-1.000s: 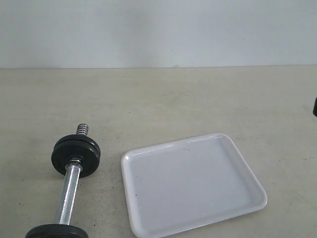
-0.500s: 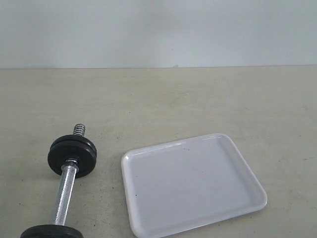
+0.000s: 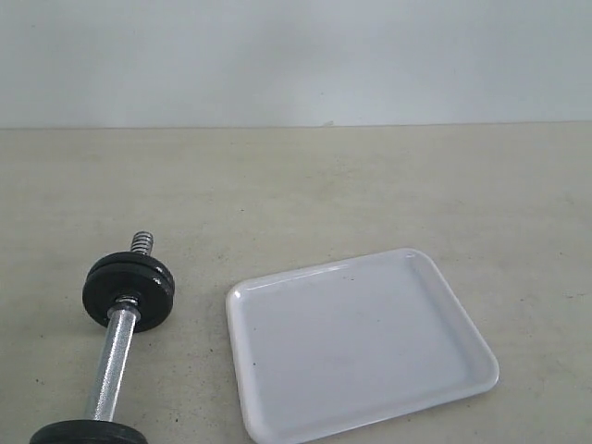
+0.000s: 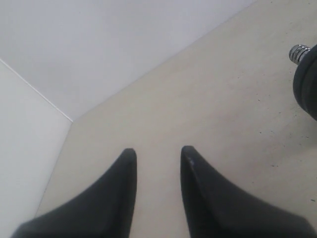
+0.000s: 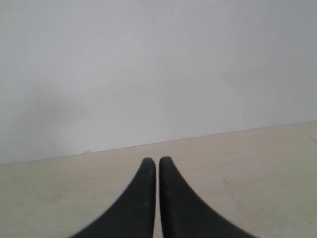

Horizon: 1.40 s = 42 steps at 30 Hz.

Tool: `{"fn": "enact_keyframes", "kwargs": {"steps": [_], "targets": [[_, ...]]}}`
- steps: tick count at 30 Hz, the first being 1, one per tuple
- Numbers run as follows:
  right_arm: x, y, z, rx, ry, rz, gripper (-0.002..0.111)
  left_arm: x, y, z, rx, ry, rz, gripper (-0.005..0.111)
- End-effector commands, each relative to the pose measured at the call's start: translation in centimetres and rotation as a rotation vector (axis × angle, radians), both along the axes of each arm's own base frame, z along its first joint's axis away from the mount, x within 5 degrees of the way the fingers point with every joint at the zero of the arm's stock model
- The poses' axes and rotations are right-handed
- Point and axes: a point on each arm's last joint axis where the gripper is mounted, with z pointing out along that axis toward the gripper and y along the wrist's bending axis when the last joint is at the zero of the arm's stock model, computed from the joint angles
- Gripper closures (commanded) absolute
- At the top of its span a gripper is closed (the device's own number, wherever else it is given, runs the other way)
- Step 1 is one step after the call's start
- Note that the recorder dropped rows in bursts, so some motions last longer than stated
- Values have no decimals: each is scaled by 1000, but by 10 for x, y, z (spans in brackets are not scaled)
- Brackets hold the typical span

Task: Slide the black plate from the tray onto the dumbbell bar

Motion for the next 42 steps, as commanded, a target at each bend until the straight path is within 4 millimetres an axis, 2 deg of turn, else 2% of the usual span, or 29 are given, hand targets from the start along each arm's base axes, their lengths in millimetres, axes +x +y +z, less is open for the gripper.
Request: {"fn": "enact_keyframes", "kwargs": {"steps": [1,6,12,19,23,29,34,39,42], "targets": [[0,0,-1,-5,-2,-4,107,0,1,0,4,-10,9,79],[0,0,-1,48,2,2,107,0,1,0,4,-10,9,79],[0,-2,1,252,-22,0,107,0,1,0,4,-10,9,79],[0,-2,1,83,-22,-13,107,0,1,0,4,-10,9,79],[0,-2,0,55,-11,-16,107,0,1,0,4,-10,9,79],[-1,-3,-18,-36,187,-33,107,0,1,0,4,-8,8,79],[-1,-3,-17,-34,173,-31,107,0,1,0,4,-8,8,79],[-3,-2,-29,-18,306,-28,107,0,1,0,4,-8,8,79],[-3,-3,-28,-19,301,-37,107,0,1,0,4,-10,9,79]]}}
